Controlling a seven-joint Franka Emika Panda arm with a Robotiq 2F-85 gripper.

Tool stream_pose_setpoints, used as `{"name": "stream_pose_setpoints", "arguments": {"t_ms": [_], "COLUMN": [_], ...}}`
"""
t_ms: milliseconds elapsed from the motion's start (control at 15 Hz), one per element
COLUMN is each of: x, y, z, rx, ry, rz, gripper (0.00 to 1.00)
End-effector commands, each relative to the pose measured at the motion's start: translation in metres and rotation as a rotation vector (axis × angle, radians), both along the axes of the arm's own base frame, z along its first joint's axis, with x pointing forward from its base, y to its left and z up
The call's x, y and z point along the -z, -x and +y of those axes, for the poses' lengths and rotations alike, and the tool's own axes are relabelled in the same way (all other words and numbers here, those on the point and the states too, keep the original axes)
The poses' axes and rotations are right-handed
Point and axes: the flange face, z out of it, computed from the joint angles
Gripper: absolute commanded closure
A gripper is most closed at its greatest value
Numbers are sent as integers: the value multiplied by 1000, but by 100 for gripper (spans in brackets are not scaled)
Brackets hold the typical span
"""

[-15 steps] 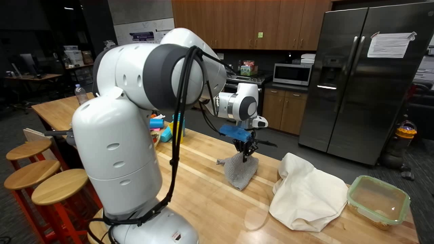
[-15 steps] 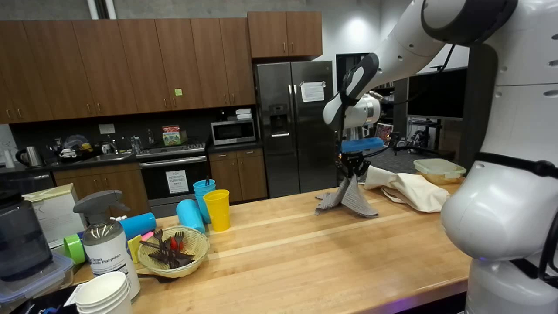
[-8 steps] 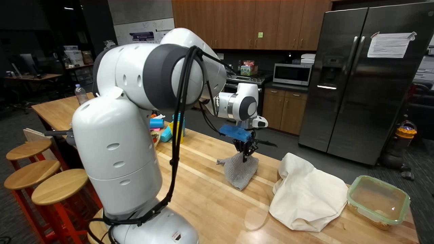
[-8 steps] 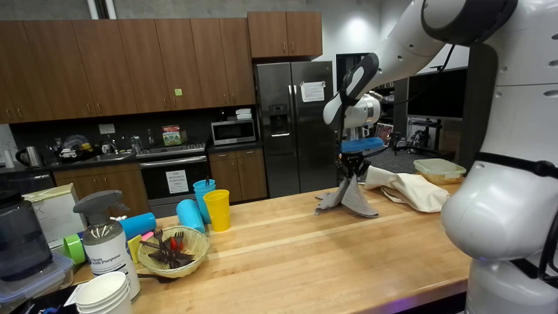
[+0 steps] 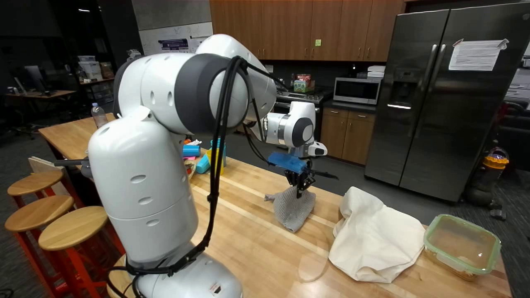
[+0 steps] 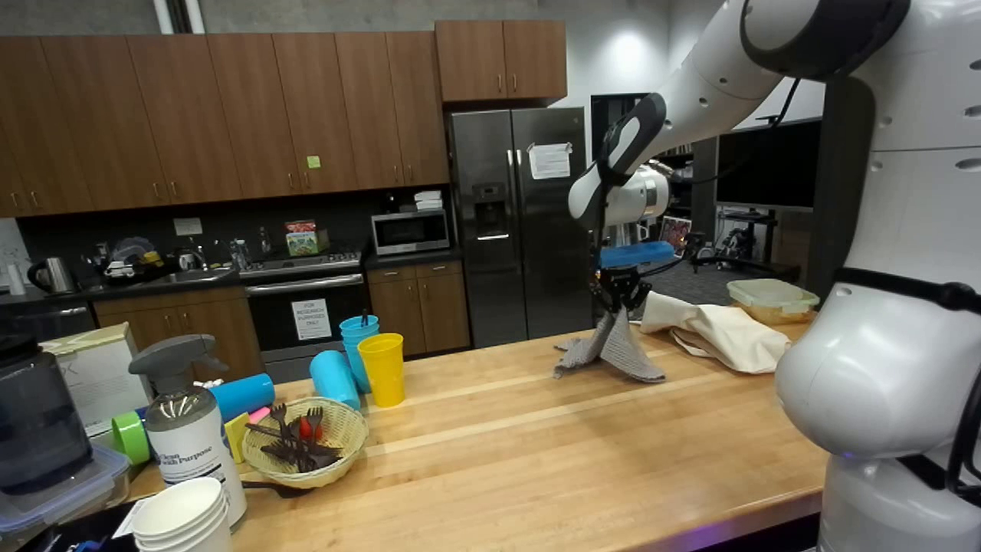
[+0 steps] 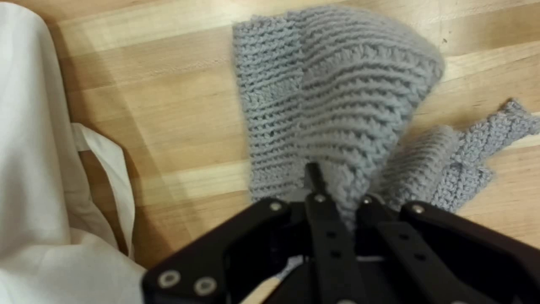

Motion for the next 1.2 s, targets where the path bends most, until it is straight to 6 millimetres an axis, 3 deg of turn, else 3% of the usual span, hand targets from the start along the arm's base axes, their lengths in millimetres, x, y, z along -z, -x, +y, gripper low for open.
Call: {"name": "stream_pose_setpoints", "arguments": {"t_ms": [0, 867, 933, 1133], "x": [-1, -1, 2, 14], "y": [0, 0, 0, 1], "z": [0, 0, -1, -8], "rx": [0, 0, 2, 16], "ry": [0, 0, 0, 0], "rz": [1, 1, 4, 28], "gripper": [94, 94, 99, 99]}}
